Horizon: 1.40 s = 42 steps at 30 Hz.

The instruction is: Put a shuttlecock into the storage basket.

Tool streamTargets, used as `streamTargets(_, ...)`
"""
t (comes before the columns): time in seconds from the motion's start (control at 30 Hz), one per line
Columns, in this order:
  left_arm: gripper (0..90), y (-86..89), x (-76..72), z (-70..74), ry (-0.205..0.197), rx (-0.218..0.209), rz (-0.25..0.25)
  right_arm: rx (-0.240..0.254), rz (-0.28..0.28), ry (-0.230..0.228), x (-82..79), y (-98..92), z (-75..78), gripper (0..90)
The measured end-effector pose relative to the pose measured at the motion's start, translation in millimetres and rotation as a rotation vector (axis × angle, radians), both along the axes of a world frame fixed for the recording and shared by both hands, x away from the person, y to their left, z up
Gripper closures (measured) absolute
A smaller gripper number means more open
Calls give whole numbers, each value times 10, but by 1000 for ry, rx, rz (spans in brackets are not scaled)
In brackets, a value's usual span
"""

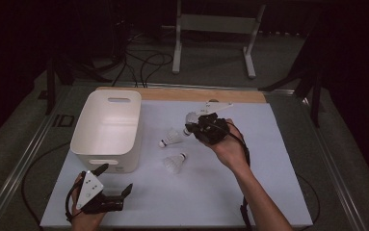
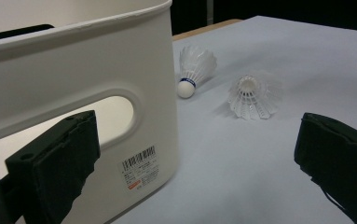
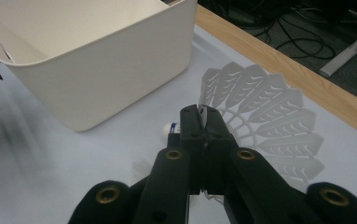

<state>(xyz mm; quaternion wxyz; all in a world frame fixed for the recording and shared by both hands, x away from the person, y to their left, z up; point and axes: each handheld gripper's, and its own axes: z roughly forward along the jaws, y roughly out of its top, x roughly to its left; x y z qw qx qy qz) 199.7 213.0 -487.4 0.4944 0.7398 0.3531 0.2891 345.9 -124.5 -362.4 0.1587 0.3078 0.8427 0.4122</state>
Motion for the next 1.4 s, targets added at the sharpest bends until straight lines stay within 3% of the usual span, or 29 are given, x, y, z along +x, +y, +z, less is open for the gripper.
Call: streamTargets(1.4,8,4,-2,-2,-2,0,1,68,12,-21,72,136,133,893)
